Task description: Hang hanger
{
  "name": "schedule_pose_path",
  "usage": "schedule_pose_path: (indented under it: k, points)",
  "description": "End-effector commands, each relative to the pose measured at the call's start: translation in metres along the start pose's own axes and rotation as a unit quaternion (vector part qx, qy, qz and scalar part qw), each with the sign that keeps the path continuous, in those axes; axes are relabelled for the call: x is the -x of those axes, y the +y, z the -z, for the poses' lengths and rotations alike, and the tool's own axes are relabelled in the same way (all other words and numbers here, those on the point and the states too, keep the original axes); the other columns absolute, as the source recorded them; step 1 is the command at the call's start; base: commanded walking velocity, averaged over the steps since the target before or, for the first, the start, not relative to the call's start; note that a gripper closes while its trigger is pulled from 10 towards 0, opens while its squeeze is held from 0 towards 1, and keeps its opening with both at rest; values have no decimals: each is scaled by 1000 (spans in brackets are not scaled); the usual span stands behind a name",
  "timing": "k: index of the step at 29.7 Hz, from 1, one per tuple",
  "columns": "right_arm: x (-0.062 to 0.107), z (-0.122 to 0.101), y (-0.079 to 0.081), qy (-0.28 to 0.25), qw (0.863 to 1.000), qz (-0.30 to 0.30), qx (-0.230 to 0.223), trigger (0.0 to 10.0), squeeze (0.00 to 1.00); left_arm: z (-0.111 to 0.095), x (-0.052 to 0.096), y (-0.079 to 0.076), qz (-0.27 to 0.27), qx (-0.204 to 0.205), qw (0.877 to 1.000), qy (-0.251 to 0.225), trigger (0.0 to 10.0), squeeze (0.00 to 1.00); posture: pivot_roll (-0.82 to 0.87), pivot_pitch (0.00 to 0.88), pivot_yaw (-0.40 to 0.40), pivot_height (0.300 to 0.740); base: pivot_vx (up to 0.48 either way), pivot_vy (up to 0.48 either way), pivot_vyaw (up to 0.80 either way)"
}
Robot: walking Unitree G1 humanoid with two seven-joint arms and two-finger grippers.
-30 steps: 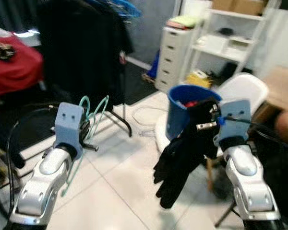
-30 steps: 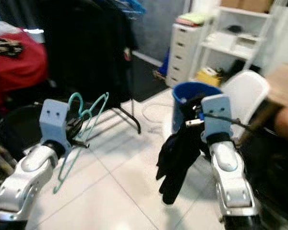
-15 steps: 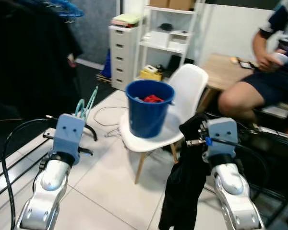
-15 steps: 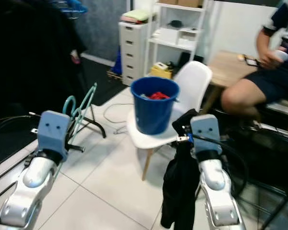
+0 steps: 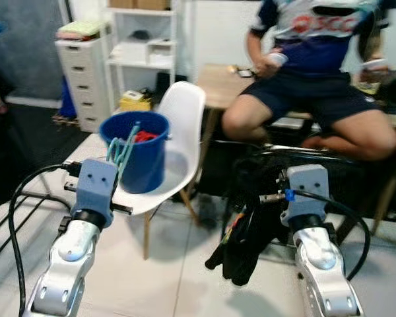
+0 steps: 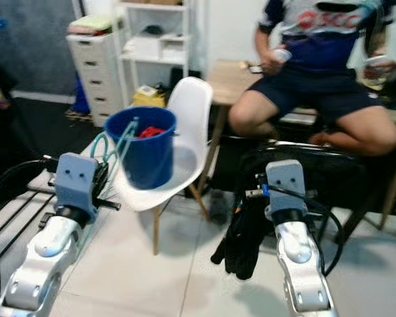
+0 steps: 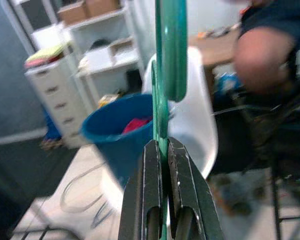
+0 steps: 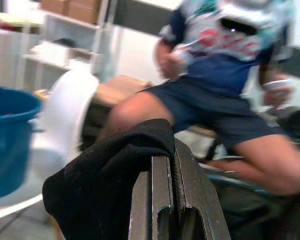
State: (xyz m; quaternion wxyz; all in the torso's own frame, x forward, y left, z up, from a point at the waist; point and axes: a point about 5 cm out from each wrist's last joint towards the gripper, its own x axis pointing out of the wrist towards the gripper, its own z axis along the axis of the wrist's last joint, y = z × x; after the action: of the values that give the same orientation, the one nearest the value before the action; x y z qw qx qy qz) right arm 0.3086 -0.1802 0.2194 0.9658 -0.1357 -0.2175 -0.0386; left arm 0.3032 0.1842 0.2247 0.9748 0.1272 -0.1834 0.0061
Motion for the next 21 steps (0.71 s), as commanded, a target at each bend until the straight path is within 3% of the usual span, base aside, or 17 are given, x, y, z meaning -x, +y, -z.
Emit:
schedule_pose_path:
  k: [1, 21]
  points:
    - [0, -4, 0, -14, 1000, 5, -6, 10000, 0, 2, 2, 3, -5, -6, 1000, 4, 10000, 0, -42, 144, -18, 740, 0, 0, -800]
    - [-4, -7, 0, -16, 1000, 9, -15, 10000, 0, -4, -2, 5, -5, -7, 1000, -6, 10000, 0, -37, 157, -20, 740, 0, 0, -800]
